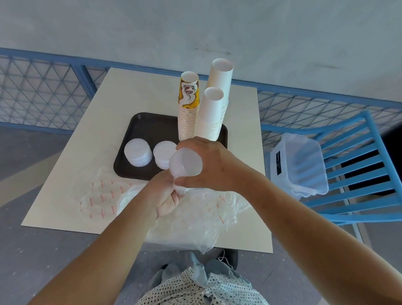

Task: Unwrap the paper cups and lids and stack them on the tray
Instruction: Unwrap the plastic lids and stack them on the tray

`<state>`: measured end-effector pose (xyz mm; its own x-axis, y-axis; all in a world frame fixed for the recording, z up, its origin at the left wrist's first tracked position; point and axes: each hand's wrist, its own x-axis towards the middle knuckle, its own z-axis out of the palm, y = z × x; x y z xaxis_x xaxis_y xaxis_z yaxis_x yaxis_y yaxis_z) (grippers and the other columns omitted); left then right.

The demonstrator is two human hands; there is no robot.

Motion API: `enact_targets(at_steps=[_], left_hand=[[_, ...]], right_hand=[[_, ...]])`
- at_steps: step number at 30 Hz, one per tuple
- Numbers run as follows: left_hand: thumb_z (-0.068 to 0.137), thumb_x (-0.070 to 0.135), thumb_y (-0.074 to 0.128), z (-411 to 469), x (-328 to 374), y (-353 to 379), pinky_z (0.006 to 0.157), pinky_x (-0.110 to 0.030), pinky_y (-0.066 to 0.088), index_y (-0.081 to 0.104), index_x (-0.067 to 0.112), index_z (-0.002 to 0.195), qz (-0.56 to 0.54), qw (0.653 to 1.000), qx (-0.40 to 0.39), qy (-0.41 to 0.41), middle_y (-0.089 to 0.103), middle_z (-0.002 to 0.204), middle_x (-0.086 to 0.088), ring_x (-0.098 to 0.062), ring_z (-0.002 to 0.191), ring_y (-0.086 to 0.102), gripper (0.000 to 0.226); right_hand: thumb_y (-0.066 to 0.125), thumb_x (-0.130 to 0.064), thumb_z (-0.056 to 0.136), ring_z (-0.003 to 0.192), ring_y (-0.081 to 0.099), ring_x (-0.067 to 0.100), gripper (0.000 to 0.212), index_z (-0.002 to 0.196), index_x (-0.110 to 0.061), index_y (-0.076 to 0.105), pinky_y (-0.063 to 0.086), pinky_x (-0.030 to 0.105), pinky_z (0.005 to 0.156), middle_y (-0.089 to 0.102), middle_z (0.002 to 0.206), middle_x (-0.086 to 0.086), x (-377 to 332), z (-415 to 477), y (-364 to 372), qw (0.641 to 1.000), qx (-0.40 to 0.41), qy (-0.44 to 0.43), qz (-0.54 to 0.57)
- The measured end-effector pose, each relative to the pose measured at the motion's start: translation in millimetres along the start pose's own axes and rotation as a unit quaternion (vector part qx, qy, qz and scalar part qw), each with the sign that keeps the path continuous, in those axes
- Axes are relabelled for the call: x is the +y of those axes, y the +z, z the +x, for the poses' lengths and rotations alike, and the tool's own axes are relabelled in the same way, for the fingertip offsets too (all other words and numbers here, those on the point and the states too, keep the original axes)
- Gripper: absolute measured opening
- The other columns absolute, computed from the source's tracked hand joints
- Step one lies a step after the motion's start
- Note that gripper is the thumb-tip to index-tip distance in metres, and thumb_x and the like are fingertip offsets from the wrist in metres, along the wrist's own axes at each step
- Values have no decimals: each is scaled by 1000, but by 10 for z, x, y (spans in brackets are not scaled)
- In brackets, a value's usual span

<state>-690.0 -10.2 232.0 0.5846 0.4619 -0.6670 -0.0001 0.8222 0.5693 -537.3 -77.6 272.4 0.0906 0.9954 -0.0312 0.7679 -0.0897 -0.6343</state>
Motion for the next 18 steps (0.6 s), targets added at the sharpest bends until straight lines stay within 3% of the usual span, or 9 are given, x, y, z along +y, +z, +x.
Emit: enact_targets(at_steps=[1, 3, 6, 9, 11, 14, 18], left_hand=[[101, -9, 42, -16, 2, 8, 66, -21, 61, 68, 10, 104, -16, 1000, -25, 3, 73, 91, -5, -15, 82, 69, 33], [108, 15, 48, -41, -14, -8, 85, -39, 64, 67, 10, 128, -78, 994, -81, 0, 74, 122, -15, -32, 108, 72, 28], [107, 26, 52, -12, -67, -57, 81, -34, 64, 58, 10, 142, -126, 987, -97, -22, 67, 136, -19, -35, 122, 66, 39], [104, 16, 55, 36, -118, -74, 82, -29, 63, 61, 4, 137, -115, 990, -81, -22, 67, 134, -18, -34, 131, 61, 36], [101, -1, 50, 42, -120, -83, 76, -24, 64, 67, 3, 124, -102, 992, -73, -31, 69, 124, -17, -31, 117, 67, 29], [96, -16, 39, 20, -81, -63, 64, -17, 59, 71, 1, 108, -95, 993, -64, -42, 71, 104, -13, -20, 84, 70, 39], [93, -18, 39, 25, -32, -17, 52, -12, 48, 69, 8, 95, -79, 995, -57, -5, 63, 85, -2, -9, 66, 58, 40]], right_hand=[[86, -55, 77, 114, 50, 9, 77, 141, -30, 50, 41, 17, 88, 56, 131, -12, -6, 5, -20, 1000, 7, 10, -2], [86, -54, 77, 109, 49, 10, 78, 142, -29, 50, 48, 23, 85, 56, 128, -11, -10, 15, -64, 999, 11, 31, -9], [85, -57, 77, 111, 46, 11, 86, 147, -29, 43, 50, 23, 76, 50, 131, -10, -16, 23, -110, 997, -37, 51, -36], [85, -58, 76, 115, 48, 15, 87, 145, -27, 43, 49, 28, 86, 50, 132, -8, -19, 32, -97, 995, -62, 49, -65], [85, -58, 75, 113, 51, 16, 81, 140, -26, 47, 53, 34, 91, 54, 128, -7, -44, 41, -74, 995, -49, 49, -74], [85, -57, 74, 109, 55, 18, 77, 135, -22, 52, 57, 41, 90, 58, 122, -6, -78, 46, -44, 997, 1, 63, -51], [86, -54, 76, 104, 56, 16, 74, 133, -22, 52, 54, 28, 78, 54, 116, -7, -100, 53, 11, 990, 49, 125, 39]])
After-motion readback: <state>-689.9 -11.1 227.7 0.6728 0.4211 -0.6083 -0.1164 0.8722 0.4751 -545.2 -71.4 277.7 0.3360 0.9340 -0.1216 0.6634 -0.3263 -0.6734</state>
